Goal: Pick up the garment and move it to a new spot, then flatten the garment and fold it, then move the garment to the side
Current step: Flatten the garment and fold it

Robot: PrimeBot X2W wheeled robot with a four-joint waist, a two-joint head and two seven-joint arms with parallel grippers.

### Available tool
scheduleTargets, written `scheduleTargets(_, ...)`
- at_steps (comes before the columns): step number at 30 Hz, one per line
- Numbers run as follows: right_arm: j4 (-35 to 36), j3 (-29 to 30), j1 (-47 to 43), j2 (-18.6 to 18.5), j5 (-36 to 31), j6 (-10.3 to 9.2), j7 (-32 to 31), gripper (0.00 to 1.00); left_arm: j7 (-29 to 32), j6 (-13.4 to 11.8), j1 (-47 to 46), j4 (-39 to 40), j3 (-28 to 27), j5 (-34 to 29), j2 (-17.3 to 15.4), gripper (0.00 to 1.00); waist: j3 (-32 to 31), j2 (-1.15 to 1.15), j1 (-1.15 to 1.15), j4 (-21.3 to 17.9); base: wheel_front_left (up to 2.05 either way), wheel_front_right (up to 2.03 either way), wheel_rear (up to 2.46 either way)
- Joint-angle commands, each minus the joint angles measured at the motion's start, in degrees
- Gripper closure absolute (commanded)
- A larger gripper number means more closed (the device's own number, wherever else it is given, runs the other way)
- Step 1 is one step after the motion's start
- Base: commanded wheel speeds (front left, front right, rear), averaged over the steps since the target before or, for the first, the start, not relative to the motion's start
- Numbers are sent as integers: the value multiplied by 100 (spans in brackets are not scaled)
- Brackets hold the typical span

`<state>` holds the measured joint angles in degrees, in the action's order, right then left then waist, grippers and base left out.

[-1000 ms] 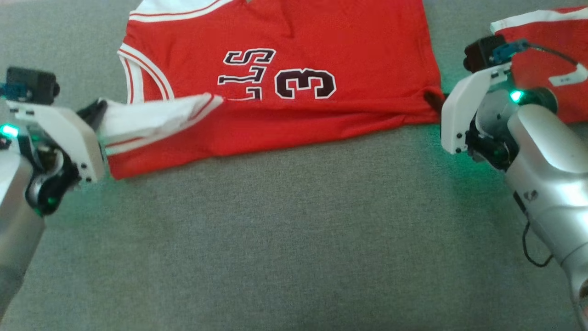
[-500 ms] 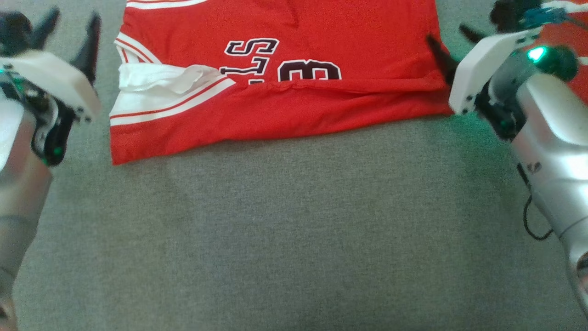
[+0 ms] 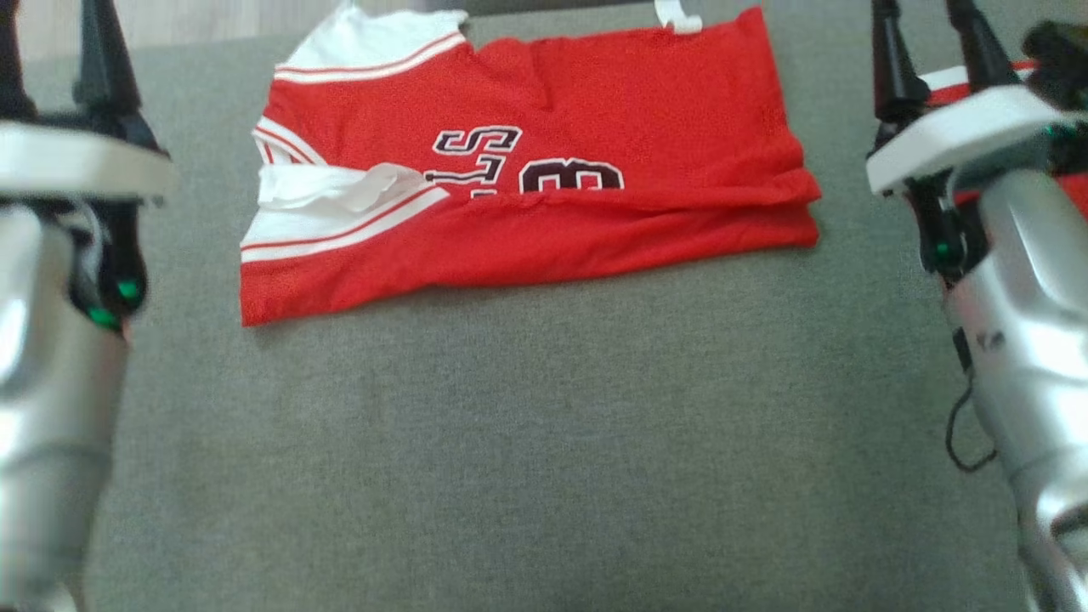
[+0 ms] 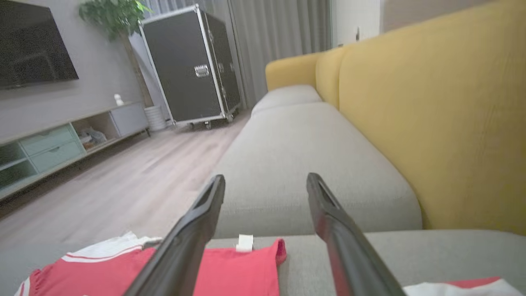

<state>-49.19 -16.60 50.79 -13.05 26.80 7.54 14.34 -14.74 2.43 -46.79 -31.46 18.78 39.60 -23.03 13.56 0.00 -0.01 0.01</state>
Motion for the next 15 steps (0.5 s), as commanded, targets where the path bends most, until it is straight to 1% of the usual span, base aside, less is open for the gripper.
scheduleTargets(1,616,282,-453,148,-388,-5,63,0,-24,-70,382,485,-435,-311,-59,0,-210,0,1,-15,0,0,0)
scheduleTargets(4,1348,856,-1232,411,-923,-5,64,0,-25,-121,1138,976,-800,-721,252,0,-413,0,1,-15,0,0,0)
scheduleTargets(5,1348,856,-1232,411,-923,-5,64,0,-25,-121,1138,976,-800,-721,252,0,-413,0,1,-15,0,0,0)
scheduleTargets(7,1707,1092,-1710,600,-1233,-5,64,0,-25,-134,1595,1175,-968,-926,482,0,-538,0,1,-18,0,0,0)
scheduleTargets(10,2073,1263,-2317,797,-1694,-5,64,0,-25,-125,2197,1355,-1135,-1235,764,0,-704,0,1,-36,0,0,0)
scheduleTargets(13,2283,1384,-2783,940,-1926,-5,65,0,-25,-80,2677,1362,-1285,-1416,1012,0,-799,0,1,-55,0,0,0)
scheduleTargets(15,2384,1393,-2997,986,-1999,-5,65,0,-25,-52,2891,1320,-1344,-1549,1113,0,-819,0,1,-71,0,0,0)
